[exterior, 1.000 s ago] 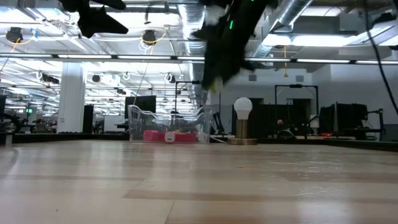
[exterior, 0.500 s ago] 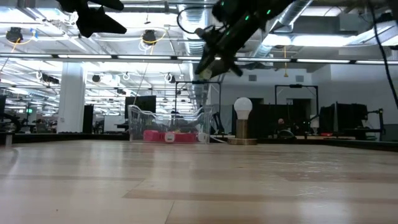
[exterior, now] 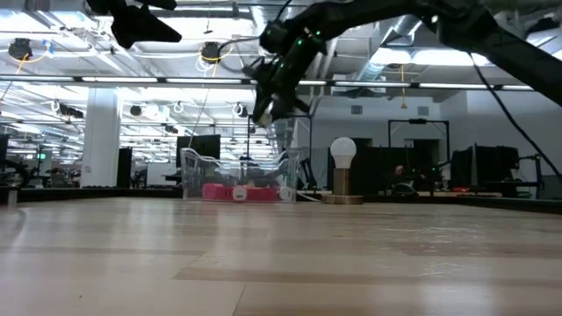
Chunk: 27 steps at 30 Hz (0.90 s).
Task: Pick & Place Office items
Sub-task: Put the green and white charger adapter into the transparent bin
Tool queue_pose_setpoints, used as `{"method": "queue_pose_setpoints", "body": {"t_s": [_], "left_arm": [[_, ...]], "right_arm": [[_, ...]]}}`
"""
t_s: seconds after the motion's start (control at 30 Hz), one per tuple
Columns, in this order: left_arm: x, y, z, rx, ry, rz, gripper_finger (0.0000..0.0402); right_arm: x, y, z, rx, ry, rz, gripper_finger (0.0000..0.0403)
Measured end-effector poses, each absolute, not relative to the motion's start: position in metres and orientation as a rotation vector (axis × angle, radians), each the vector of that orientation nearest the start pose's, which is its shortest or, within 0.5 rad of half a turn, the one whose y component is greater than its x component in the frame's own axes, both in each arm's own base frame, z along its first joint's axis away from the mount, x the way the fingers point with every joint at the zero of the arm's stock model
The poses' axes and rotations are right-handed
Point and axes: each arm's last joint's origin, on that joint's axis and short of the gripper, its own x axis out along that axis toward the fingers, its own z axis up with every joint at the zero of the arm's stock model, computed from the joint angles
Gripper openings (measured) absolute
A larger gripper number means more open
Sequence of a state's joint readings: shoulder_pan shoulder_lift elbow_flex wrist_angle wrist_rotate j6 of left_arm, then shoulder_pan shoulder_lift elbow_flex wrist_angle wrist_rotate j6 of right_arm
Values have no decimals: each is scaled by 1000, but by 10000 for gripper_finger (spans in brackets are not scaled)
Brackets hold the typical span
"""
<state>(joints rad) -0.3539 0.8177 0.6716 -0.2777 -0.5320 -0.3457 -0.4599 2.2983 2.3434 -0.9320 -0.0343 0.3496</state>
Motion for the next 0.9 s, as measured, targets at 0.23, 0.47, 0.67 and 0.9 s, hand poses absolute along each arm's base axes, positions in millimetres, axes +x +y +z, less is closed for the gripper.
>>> {"method": "queue_pose_setpoints", "body": {"t_s": [0.23, 0.47, 0.67, 0.9], "left_arm": [[169, -47, 281, -190, 348, 244, 296], [169, -47, 281, -199, 349, 246, 296], [169, -47, 281, -204, 353, 248, 296], [169, -47, 281, -205, 355, 245, 296]], "right_arm": [[445, -229, 245, 544, 994, -596, 122], [452, -238, 233, 527, 949, -592, 122], [453, -241, 220, 541, 985, -602, 122], [454, -240, 219, 542, 985, -600, 122]]}}
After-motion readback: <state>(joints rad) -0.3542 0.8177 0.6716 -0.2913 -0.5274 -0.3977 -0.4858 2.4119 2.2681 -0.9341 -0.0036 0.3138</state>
